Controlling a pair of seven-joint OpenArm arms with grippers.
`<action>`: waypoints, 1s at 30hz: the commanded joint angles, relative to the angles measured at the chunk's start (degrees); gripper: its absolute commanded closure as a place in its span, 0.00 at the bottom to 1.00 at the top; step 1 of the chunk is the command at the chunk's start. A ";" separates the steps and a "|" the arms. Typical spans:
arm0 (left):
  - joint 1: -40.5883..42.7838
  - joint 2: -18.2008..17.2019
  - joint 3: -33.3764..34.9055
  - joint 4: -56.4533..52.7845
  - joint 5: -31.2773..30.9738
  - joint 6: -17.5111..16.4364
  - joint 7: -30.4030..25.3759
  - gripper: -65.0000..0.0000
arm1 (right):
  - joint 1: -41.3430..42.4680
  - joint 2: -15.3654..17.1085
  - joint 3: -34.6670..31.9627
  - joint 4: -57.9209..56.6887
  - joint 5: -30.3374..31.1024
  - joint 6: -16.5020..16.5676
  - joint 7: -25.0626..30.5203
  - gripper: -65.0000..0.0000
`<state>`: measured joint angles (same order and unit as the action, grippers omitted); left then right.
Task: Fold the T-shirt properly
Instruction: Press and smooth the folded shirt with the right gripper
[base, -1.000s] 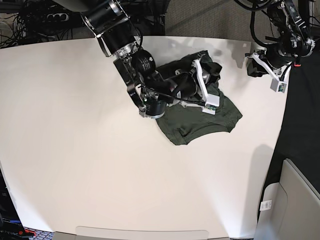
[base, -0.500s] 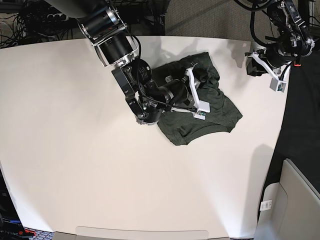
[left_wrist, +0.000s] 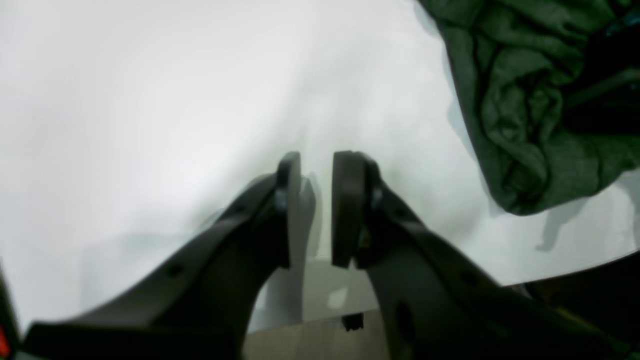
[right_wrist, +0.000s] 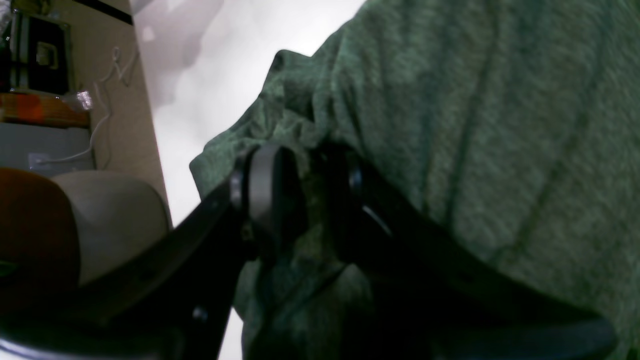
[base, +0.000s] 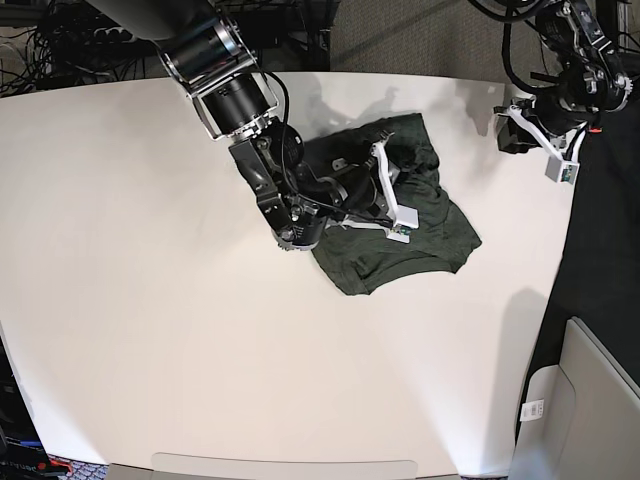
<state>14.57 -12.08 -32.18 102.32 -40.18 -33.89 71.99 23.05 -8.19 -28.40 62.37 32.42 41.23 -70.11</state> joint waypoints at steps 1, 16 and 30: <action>-0.28 -0.89 -1.09 0.93 -0.65 -0.18 -0.29 0.82 | 1.00 0.67 0.05 -1.14 -8.56 -1.23 -2.82 0.74; -0.19 -0.98 -5.40 1.02 -0.74 -0.18 -0.29 0.82 | 3.02 4.80 13.77 -2.90 -17.35 -1.23 -1.59 0.74; -0.19 -1.07 -7.86 1.02 -0.74 -0.18 -0.12 0.82 | 6.09 14.30 15.79 -2.63 -17.26 -1.23 -0.71 0.74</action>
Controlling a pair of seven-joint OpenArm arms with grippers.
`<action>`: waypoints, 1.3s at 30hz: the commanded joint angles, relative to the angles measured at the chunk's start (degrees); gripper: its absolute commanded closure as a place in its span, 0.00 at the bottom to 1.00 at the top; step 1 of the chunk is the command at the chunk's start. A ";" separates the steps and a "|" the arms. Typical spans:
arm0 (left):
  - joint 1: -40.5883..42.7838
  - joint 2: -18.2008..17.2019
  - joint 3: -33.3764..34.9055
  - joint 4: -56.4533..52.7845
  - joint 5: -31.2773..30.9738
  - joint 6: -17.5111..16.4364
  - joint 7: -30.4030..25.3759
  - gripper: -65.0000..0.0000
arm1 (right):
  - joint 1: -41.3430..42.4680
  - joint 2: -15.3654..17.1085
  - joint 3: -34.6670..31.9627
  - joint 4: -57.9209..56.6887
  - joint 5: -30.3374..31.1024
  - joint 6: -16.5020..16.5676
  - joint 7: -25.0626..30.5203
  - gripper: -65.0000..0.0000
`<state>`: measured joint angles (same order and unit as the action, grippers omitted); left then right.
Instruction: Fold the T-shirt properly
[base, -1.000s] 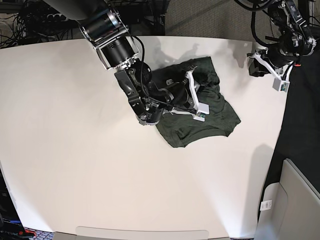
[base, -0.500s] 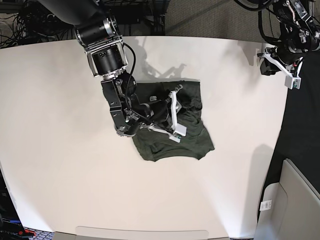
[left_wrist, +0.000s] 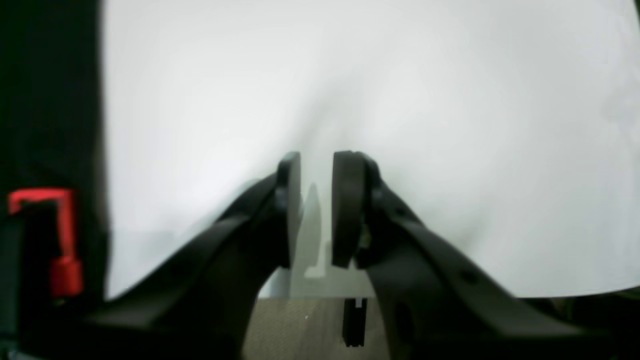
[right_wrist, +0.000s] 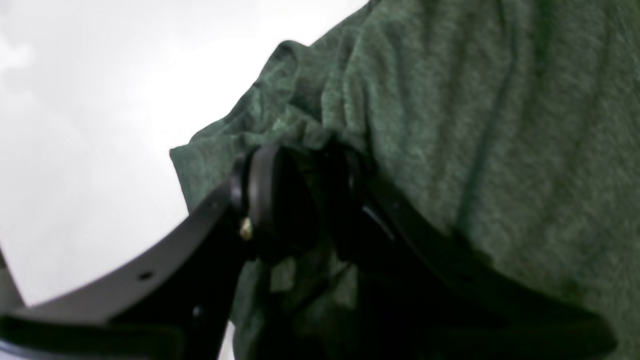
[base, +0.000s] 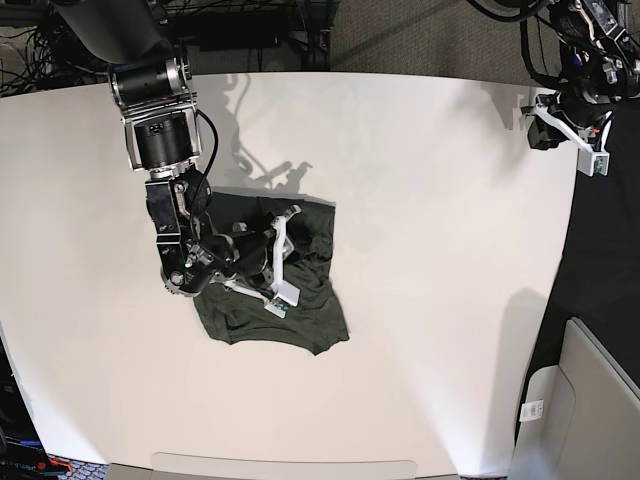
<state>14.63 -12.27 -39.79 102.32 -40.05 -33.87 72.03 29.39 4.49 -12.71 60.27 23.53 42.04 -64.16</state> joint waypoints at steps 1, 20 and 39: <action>-0.26 -0.87 -0.25 1.11 -0.87 -0.20 -0.16 0.82 | 0.11 2.59 0.09 -0.53 -8.36 -2.04 -6.65 0.74; 0.00 -0.87 -0.52 1.28 -0.96 -0.20 0.37 0.82 | 2.57 9.18 1.59 -0.45 -3.79 -2.04 -4.81 0.74; 0.09 -0.61 -0.08 2.60 -0.96 -0.20 0.45 0.82 | -17.47 24.21 14.78 37.97 25.66 -2.04 -15.53 0.74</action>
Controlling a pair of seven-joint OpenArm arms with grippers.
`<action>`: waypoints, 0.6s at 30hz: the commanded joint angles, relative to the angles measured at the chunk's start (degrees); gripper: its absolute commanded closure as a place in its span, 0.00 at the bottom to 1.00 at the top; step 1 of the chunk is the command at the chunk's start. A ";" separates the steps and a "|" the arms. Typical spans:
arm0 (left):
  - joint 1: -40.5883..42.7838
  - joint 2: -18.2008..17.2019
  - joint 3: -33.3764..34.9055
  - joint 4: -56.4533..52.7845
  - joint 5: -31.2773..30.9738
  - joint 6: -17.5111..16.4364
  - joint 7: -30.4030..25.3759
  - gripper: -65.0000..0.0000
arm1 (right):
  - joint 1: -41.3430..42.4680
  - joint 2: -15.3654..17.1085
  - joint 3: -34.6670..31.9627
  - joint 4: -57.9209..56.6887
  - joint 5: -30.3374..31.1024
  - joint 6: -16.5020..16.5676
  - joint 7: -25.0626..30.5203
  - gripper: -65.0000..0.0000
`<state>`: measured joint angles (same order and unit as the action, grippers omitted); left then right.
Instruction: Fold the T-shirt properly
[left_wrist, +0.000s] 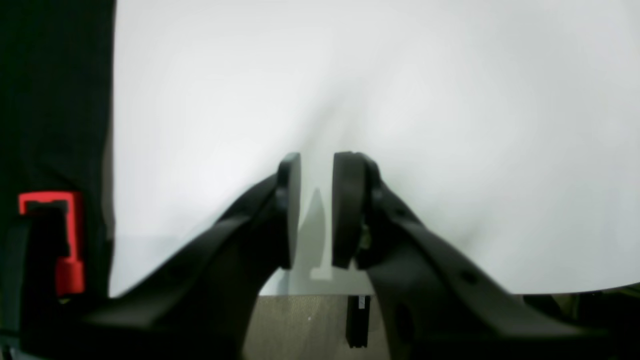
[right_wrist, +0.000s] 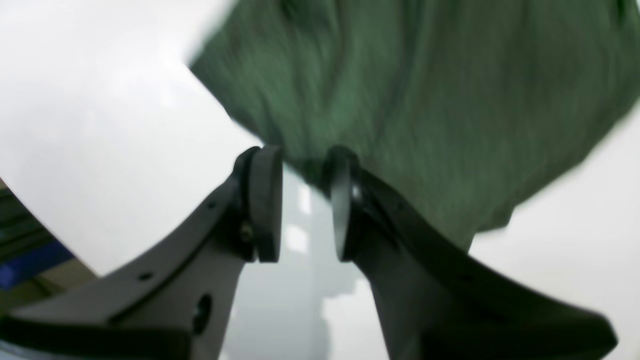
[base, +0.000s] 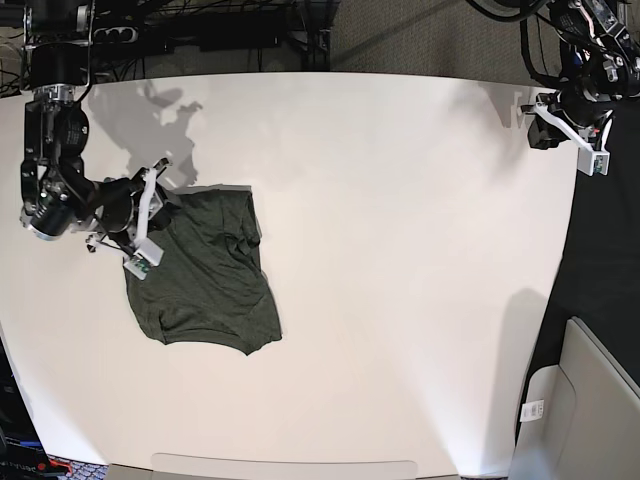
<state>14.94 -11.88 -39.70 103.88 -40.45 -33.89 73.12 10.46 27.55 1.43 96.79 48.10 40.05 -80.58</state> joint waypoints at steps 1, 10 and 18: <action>-0.21 -0.91 -0.17 1.05 -0.56 -0.18 -0.64 0.82 | -0.13 1.77 2.74 2.33 2.41 -0.05 0.80 0.74; 2.69 -0.82 -0.60 2.89 -0.65 -0.18 -0.73 0.87 | -17.27 7.66 17.34 15.95 6.01 -0.05 1.06 0.74; 10.60 -0.47 -0.78 11.51 -0.65 -0.18 -1.17 0.89 | -28.52 7.48 30.00 19.65 6.10 -0.05 1.23 0.80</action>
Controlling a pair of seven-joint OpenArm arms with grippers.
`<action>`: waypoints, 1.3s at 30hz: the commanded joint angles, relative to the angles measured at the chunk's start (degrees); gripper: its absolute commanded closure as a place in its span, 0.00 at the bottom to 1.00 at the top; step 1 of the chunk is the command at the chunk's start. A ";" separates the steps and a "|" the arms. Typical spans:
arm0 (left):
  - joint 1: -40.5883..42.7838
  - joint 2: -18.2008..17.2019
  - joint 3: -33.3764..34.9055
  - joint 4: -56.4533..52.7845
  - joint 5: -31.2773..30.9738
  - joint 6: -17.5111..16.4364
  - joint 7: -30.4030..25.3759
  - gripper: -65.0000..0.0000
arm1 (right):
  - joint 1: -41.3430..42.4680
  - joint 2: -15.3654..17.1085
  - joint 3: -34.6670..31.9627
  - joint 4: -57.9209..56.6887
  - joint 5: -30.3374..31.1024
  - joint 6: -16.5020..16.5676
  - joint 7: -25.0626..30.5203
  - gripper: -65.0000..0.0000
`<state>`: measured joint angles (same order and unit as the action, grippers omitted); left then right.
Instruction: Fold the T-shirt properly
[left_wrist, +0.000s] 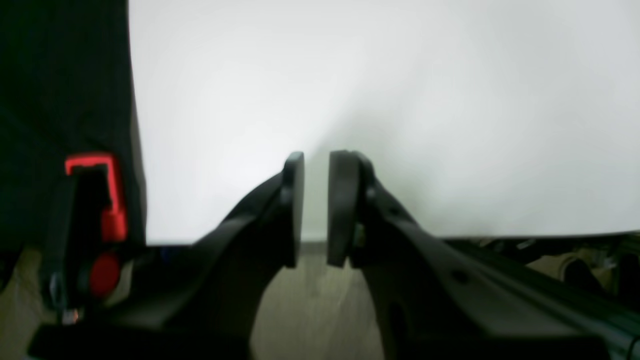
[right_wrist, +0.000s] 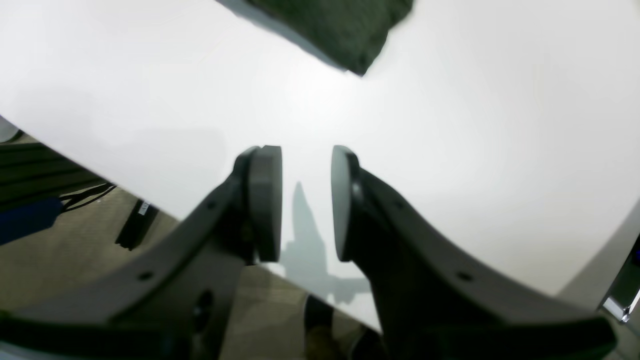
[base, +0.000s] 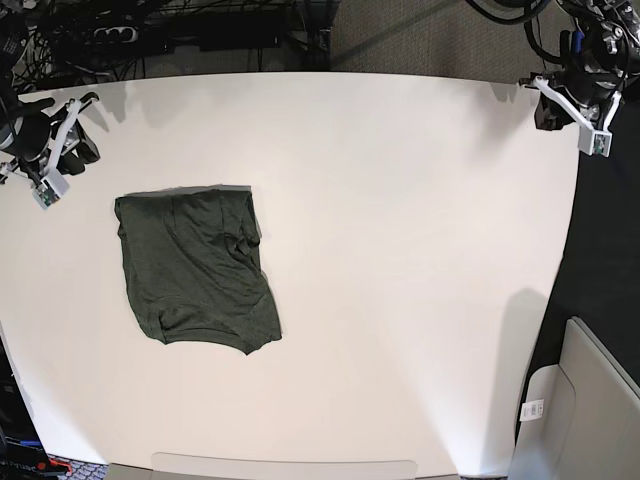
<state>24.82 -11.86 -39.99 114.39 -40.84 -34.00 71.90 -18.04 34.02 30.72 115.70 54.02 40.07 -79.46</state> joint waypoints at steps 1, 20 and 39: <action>1.51 -0.23 -0.67 1.35 -0.26 -0.07 -0.03 0.89 | -1.25 1.01 1.50 0.83 0.18 -0.07 0.12 0.84; 19.36 2.49 -4.45 1.52 -0.35 -0.33 0.06 0.89 | -28.33 -6.72 8.97 1.09 -5.80 -0.07 1.70 0.88; 18.30 1.09 13.66 -21.51 10.20 -0.07 -17.35 0.89 | -18.13 -24.04 -13.27 -17.19 -49.40 -0.07 11.37 0.88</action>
<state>42.44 -10.00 -25.93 92.07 -30.37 -34.09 54.92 -35.66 9.63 17.28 97.34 4.34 39.81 -68.42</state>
